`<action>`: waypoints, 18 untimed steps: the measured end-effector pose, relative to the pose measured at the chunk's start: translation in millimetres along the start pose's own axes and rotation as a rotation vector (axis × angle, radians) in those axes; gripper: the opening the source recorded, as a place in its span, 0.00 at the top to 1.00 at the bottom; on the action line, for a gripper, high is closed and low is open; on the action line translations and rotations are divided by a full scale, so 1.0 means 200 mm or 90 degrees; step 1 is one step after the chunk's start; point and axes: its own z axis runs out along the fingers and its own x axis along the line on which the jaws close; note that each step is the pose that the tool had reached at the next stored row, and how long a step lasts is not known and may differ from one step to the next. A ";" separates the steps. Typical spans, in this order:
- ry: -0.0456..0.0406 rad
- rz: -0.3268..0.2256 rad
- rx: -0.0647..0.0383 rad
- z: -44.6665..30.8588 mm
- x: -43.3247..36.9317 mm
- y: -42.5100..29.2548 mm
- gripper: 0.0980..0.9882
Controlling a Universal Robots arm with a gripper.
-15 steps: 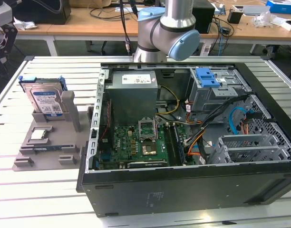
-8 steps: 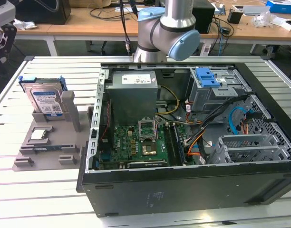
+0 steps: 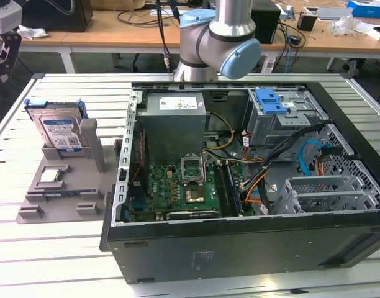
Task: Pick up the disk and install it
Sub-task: 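Pick up the disk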
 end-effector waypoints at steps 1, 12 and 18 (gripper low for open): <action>0.0001 -0.003 0.000 0.000 0.000 0.000 0.99; 0.0018 -0.057 -0.001 0.000 0.000 0.000 0.99; 0.0026 -0.087 -0.002 0.000 0.000 0.000 0.99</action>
